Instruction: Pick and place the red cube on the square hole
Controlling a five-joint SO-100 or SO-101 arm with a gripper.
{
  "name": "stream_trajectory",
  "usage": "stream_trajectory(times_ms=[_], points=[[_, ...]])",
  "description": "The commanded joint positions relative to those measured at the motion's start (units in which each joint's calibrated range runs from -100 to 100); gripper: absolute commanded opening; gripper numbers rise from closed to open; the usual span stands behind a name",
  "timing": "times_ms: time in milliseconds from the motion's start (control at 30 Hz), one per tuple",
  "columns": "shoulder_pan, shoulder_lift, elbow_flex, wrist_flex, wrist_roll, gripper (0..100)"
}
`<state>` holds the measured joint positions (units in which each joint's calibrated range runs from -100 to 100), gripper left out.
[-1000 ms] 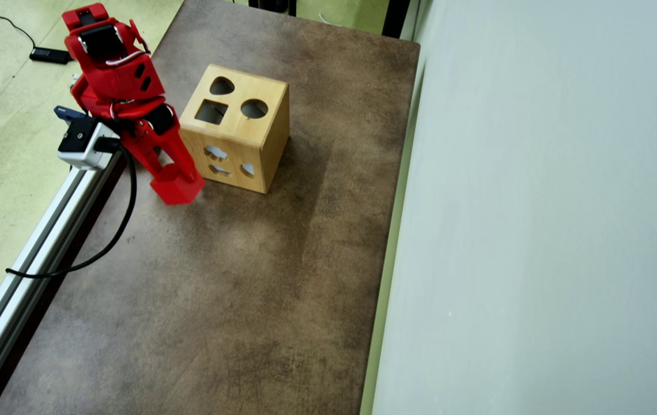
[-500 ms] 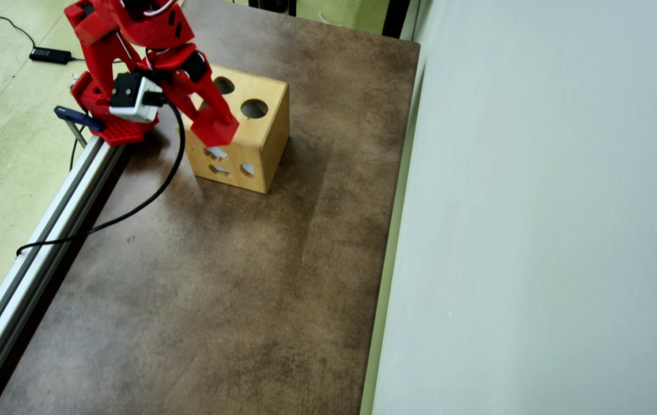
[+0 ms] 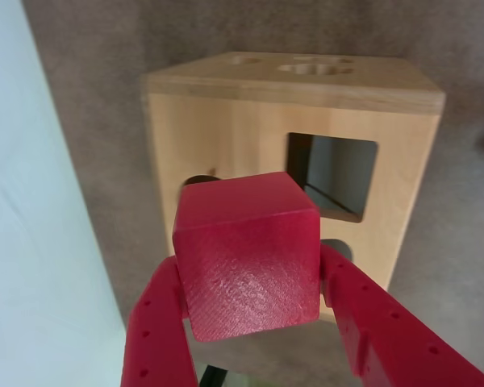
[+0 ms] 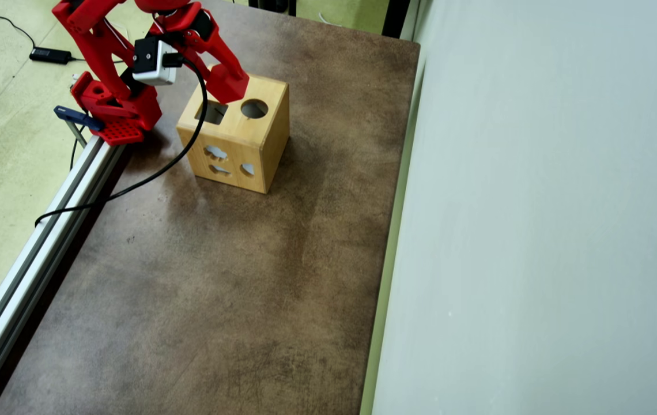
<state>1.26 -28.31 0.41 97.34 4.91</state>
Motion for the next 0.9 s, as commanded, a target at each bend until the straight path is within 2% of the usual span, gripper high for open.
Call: stream_trajectory(times_ms=[0, 333, 867], points=[[-0.29, -5.37, 6.48, 0.73, -0.24, 1], [0.38, -9.87, 14.71, 0.73, -0.24, 1], [0.53, -8.93, 15.25, 0.73, -0.24, 1]])
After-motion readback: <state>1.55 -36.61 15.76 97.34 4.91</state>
